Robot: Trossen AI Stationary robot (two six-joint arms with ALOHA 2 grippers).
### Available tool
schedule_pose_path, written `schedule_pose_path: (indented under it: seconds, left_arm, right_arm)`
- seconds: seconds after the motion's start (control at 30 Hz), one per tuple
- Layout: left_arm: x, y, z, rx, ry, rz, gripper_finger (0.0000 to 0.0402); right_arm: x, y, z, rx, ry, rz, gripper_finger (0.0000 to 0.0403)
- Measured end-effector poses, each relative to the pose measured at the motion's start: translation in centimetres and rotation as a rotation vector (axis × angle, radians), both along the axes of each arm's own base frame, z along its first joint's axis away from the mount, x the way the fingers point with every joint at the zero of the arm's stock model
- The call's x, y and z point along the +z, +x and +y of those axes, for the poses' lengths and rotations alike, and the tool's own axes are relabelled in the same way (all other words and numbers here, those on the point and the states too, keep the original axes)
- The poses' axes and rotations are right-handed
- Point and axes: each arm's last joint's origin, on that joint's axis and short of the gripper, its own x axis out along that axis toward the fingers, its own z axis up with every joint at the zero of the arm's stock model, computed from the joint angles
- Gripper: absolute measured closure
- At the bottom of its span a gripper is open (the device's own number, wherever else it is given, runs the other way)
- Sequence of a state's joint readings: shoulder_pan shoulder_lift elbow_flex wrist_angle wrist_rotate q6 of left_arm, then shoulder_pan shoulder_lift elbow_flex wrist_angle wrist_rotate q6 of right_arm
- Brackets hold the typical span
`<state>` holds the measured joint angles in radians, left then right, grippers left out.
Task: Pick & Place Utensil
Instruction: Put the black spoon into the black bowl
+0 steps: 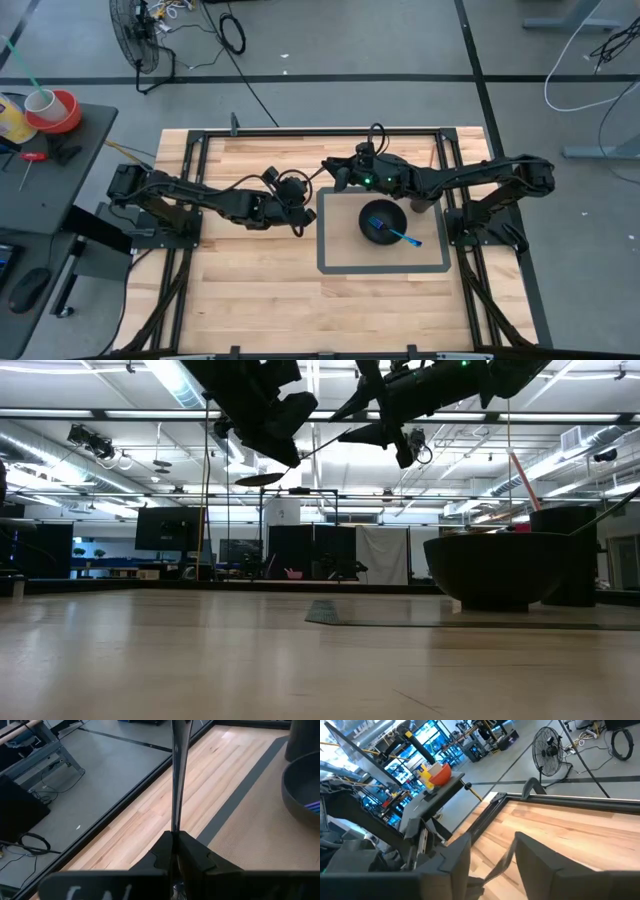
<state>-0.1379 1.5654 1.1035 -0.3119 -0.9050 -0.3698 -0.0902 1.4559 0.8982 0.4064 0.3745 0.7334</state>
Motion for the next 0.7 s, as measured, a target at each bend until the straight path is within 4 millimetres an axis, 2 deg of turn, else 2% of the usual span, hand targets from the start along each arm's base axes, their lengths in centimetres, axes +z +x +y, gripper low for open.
schedule_pose_path:
  seconds: [0.47, 0.7]
  left_arm:
    - [0.00, 0.01, 0.00, -0.004, -0.002, 0.003, 0.0378]
    - [-0.06, 0.00, -0.39, -0.019, -0.010, 0.000, 0.0361]
  right_arm:
    - [0.00, 0.01, 0.00, 0.008, -0.048, 0.024, 0.0389]
    - [-0.10, 0.00, 0.03, 0.018, -0.100, 0.062, 0.0390]
